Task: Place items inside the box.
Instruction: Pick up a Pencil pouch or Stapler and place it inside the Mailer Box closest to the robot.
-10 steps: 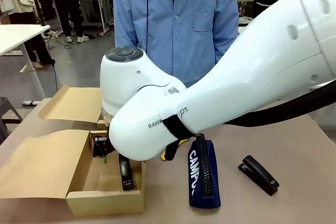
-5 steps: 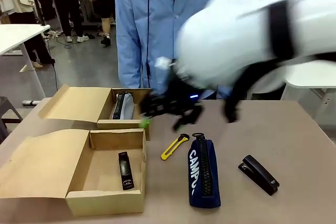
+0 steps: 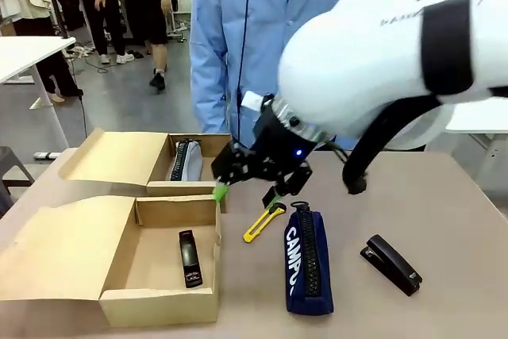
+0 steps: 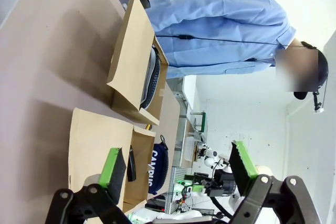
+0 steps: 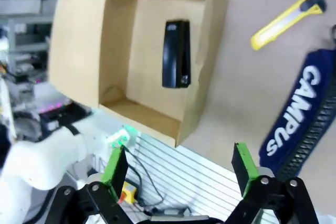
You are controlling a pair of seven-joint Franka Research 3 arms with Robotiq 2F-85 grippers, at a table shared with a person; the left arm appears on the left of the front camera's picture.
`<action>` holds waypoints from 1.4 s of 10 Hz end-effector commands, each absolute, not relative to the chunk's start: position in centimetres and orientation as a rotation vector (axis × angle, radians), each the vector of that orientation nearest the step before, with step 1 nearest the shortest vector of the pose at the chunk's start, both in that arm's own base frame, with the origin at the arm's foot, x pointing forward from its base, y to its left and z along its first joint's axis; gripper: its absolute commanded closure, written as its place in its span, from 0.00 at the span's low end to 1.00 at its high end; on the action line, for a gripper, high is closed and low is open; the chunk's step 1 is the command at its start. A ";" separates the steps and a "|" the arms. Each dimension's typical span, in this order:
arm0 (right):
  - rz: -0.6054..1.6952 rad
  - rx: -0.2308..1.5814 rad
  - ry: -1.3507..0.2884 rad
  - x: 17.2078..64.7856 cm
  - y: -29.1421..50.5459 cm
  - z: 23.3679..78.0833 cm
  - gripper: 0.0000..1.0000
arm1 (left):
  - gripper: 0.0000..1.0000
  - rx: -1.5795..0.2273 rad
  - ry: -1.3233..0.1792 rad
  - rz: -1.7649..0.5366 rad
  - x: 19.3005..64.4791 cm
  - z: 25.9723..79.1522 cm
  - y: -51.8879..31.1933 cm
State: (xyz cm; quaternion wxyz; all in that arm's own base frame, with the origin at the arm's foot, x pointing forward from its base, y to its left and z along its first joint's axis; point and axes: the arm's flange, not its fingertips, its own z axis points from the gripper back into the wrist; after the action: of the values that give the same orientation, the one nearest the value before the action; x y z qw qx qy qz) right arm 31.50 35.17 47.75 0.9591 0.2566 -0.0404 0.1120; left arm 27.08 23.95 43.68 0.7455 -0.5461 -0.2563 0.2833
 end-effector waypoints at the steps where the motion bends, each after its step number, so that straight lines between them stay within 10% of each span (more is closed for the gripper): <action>1: 0.067 0.730 -0.112 33.2 26.7 51.5 0.00 | 0.00 -1.207 -0.583 0.603 27.0 43.7 23.9; 7: -0.203 1.228 0.072 35.8 -1.1 46.0 0.00 | 0.00 -1.207 -0.583 0.603 27.0 43.7 23.9; 9: 0.130 1.672 0.019 35.0 -8.0 40.5 0.00 | 0.00 -1.207 -0.583 0.603 27.0 43.7 23.9; 14: -0.053 1.648 -0.091 32.5 -9.6 37.9 0.00 | 0.00 -1.207 -0.583 0.603 27.0 43.7 23.9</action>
State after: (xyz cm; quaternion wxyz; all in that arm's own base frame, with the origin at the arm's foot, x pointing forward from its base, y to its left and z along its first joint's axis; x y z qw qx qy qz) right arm 33.09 -9.41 35.30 0.6738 0.7381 -0.0262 -0.0216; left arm 27.09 23.95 43.69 0.7458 -0.5459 -0.2562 0.2832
